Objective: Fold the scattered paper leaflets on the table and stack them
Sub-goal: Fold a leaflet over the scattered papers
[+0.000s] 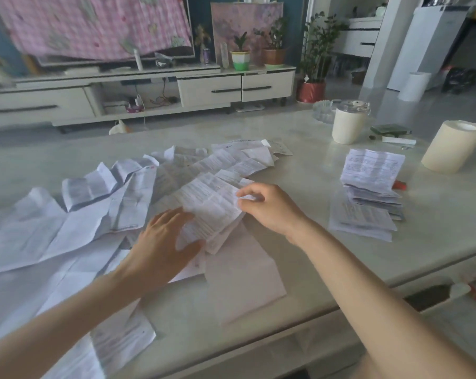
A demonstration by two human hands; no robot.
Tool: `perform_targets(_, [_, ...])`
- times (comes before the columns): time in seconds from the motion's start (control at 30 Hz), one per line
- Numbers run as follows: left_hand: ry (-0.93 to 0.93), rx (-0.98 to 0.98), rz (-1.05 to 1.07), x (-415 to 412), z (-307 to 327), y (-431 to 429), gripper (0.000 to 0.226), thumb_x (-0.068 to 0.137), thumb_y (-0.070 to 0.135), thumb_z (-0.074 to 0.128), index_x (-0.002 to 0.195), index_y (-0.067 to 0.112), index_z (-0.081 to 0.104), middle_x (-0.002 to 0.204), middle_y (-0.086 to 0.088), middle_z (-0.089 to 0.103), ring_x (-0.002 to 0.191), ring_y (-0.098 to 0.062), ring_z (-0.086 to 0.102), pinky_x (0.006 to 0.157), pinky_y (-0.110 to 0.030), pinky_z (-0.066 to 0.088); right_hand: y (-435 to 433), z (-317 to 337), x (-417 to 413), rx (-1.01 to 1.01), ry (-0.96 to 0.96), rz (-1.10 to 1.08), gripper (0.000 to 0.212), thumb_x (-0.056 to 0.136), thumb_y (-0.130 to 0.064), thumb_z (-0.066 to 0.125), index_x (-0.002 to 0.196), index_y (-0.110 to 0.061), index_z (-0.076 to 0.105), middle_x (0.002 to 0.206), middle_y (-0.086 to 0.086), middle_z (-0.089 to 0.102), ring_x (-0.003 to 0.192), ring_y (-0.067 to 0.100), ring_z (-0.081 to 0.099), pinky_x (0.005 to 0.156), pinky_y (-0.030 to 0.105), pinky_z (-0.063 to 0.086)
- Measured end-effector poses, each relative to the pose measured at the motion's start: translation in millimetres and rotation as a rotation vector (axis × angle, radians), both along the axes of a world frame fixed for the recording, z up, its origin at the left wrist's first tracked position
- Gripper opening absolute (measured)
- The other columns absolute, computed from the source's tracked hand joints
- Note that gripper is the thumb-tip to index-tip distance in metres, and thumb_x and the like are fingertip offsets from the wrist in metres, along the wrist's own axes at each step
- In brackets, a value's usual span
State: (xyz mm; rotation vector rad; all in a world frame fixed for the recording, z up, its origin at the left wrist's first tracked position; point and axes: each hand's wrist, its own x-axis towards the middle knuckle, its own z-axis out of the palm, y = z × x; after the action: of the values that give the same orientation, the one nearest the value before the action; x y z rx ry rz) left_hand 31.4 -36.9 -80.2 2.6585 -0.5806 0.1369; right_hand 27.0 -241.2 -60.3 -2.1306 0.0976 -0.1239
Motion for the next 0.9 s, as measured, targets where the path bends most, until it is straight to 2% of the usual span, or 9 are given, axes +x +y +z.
perform_targets(0.13, [0.077,0.023,-0.012,-6,-5,12,0.106,0.051,0.081,0.022,0.142,0.029,0.033,0.152,0.010,0.026,0.141,-0.011,0.018,0.113,-0.028,0.015,10,1,4,0.003,0.040,-0.008,0.030,0.086,-0.016,0.055,0.093,0.013,0.060,0.076,0.008,0.054,0.077,0.011,0.040,0.073,0.028,0.040])
perform_targets(0.17, [0.071,0.006,-0.009,-6,-6,15,0.106,0.050,0.081,0.019,0.143,0.031,0.031,0.153,0.011,0.023,0.142,-0.009,0.015,0.113,-0.026,0.013,11,3,6,0.031,0.031,-0.018,0.032,0.085,-0.015,0.056,0.095,0.016,0.058,0.088,-0.002,0.029,0.081,0.009,0.032,0.072,0.028,0.019])
perform_targets(0.2, [0.063,-0.010,-0.010,-6,-5,15,0.106,0.050,0.081,0.018,0.143,0.032,0.029,0.154,0.011,0.022,0.142,-0.009,0.014,0.113,-0.025,0.011,11,7,5,0.080,0.019,-0.035,0.031,0.085,-0.014,0.058,0.095,0.015,0.060,0.115,0.023,0.054,0.114,0.031,0.051,0.090,0.047,0.047])
perform_targets(0.23, [0.055,-0.021,-0.014,-7,-5,16,0.106,0.050,0.081,0.016,0.144,0.032,0.028,0.154,0.011,0.020,0.142,-0.008,0.013,0.112,-0.023,0.010,9,11,3,0.164,0.009,-0.048,0.026,0.085,-0.012,0.060,0.093,0.012,0.065,0.110,0.026,0.057,0.078,0.021,0.060,0.073,0.031,0.047])
perform_targets(0.37, [0.015,-0.041,-0.035,-15,1,23,0.116,0.048,0.091,0.013,0.148,0.033,0.010,0.157,0.013,0.008,0.143,-0.004,0.004,0.110,-0.017,0.004,18,33,-8,0.751,0.034,0.018,0.012,0.083,0.002,0.057,0.083,0.002,0.068,0.085,0.010,0.068,0.068,0.017,0.063,0.062,0.023,0.055])
perform_targets(0.6, [-0.063,-0.321,0.020,-25,14,25,0.065,0.087,0.047,0.052,0.144,0.030,0.025,0.144,0.011,0.041,0.125,-0.011,0.042,0.096,-0.023,0.034,55,58,-21,1.227,0.054,0.308,0.032,0.066,-0.006,0.059,0.092,0.010,0.067,0.090,0.015,0.070,0.078,0.022,0.071,0.067,0.022,0.056])
perform_targets(0.73, [-0.212,-0.444,-0.013,-21,22,29,0.027,0.088,0.002,0.045,0.077,0.025,0.052,0.067,0.010,0.057,0.064,-0.006,0.048,0.057,-0.021,0.038,73,60,-24,1.310,0.047,0.515,0.034,0.066,-0.006,0.063,0.098,0.006,0.069,0.101,0.018,0.068,0.098,0.032,0.067,0.080,0.028,0.056])
perform_targets(0.83, [-0.195,-0.567,0.131,-13,35,39,0.033,0.092,0.002,0.046,0.063,0.017,0.047,0.050,0.007,0.044,0.050,-0.004,0.042,0.049,-0.015,0.032,77,63,-23,1.300,-0.049,0.621,0.032,0.077,-0.005,0.060,0.107,-0.007,0.067,0.112,0.015,0.064,0.108,0.031,0.062,0.089,0.032,0.053])
perform_targets(0.9, [-0.062,-0.783,0.151,-6,49,47,0.023,0.093,0.013,0.051,0.072,0.010,0.059,0.063,0.001,0.062,0.060,-0.003,0.054,0.060,-0.018,0.042,71,61,-17,1.022,-0.183,0.356,0.035,0.075,-0.014,0.063,0.110,-0.020,0.066,0.112,0.004,0.065,0.106,0.019,0.063,0.088,0.029,0.052])
